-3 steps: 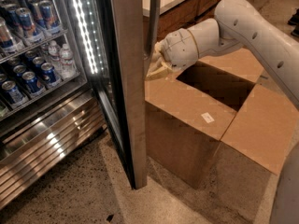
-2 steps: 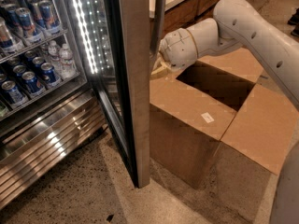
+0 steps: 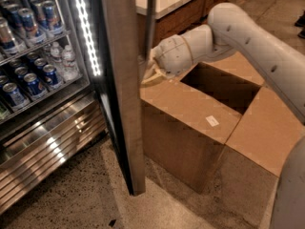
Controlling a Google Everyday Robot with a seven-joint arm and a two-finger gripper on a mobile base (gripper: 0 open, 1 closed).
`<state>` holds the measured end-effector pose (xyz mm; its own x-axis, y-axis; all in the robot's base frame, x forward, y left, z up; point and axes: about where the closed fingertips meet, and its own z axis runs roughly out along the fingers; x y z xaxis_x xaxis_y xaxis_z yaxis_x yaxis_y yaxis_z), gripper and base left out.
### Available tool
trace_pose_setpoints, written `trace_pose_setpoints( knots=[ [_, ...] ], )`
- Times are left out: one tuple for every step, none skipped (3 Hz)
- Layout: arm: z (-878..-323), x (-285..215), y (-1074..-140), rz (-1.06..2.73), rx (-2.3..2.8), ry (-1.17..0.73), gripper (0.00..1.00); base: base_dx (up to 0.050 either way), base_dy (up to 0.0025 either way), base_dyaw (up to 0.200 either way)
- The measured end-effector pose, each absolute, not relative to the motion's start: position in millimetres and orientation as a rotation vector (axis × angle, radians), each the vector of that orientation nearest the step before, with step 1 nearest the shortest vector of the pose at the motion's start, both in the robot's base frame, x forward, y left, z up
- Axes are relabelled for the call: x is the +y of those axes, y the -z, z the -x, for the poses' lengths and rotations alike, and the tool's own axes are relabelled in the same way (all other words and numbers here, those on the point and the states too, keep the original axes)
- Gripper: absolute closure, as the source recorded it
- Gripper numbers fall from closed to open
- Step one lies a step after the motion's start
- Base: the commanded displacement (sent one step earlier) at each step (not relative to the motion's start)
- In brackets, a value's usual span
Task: Close right fridge door
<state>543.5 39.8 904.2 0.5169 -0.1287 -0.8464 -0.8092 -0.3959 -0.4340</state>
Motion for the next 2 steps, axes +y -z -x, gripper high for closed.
trace_pose_setpoints(
  knots=[
    [-529.4,73.5,-895.3,1.854,0.722,-0.99,1.0,0.0,0.0,0.0],
    [-529.4,73.5,-895.3,1.854,0.722,-0.99,1.0,0.0,-0.00011,0.147]
  ],
)
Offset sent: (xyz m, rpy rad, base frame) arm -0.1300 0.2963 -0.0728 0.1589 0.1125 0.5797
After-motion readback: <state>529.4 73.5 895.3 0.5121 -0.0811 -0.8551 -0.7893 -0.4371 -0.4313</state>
